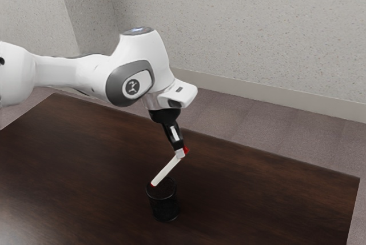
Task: Put the marker into the pen holder.
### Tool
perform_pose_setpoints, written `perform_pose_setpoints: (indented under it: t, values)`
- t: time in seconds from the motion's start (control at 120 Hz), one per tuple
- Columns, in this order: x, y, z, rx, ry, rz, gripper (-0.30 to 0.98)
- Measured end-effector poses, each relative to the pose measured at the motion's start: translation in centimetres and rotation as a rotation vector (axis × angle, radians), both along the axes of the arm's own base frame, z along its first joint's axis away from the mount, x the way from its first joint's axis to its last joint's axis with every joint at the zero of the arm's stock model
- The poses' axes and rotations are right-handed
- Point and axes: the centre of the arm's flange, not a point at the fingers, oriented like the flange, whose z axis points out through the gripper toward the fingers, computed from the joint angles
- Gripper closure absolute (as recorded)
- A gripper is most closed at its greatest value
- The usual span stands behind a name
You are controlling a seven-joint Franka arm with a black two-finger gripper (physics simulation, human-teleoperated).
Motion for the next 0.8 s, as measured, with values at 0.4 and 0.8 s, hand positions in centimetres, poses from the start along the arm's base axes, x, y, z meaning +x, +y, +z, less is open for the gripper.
perform_pose_setpoints:
  t: [0.4, 0.8]
  values:
    - [-1.1, 1.9, -3.3, -0.018, 0.133, 0.035, 0.79]
    - [1.5, 6.3, 19.6, 0.061, -0.040, -0.062, 0.16]
